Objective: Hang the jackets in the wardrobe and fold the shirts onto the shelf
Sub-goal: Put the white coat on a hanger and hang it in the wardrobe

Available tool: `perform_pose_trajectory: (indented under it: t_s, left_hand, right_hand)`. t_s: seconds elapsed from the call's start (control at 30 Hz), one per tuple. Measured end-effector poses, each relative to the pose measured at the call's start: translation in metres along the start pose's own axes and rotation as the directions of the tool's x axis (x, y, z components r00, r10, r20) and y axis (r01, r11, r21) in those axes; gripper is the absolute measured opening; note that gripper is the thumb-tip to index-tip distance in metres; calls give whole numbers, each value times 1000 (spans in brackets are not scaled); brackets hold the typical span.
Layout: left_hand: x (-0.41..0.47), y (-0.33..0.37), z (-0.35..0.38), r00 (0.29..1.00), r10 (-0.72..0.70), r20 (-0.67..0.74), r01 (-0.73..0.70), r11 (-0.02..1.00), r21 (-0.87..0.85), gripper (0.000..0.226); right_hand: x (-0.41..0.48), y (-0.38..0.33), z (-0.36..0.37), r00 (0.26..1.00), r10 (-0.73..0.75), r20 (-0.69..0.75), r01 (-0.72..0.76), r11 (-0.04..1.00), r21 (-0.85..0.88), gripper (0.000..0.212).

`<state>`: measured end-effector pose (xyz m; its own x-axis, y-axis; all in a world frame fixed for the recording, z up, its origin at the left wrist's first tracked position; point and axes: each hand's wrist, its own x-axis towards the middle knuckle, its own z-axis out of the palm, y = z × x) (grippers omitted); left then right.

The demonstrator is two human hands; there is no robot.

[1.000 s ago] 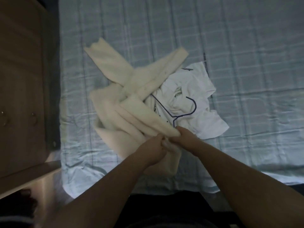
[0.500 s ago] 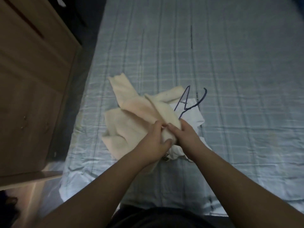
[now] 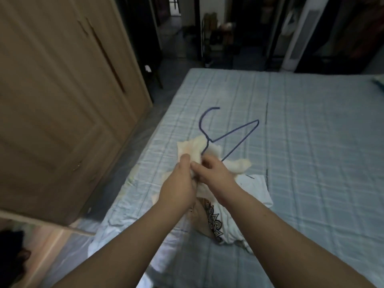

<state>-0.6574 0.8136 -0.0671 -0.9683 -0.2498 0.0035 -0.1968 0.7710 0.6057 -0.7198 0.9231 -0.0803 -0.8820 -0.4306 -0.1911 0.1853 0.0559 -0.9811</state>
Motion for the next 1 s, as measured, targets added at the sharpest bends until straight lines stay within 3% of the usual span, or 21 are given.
perform_pose_trajectory:
  t_s: [0.1,0.17,0.37,0.5,0.67,0.87,1.0]
  left_hand:
    - [-1,-31,-23,999,-49,-12,49,997,-57,26]
    - [-9,-57,-34,996,-85,-18,84,995,-48,20]
    - [-33,-140,-64,951,-304,-52,299,950,-89,42]
    - [-56,-195,-86,923,-377,-80,354,912,-207,46]
    - [-88,-246,-105,932,-363,3,348,890,-295,48]
    - [-104,-272,-131,961,-275,-11,254,902,-349,25]
    - [-109,-283,-145,968,-250,14,240,910,-338,26]
  right_hand:
    - [4,10,21,990,-29,136,45,992,-119,27]
    - [1,24,32,988,8,155,9,994,-105,29]
    - [-3,73,51,986,165,13,-164,986,-39,29]
    - [5,100,64,976,204,-74,-213,966,-145,27]
    - [29,131,109,971,198,-135,-236,886,-400,21]
    - [61,156,178,974,226,22,-175,808,-563,80]
    - [70,174,212,947,318,34,-254,812,-525,97]
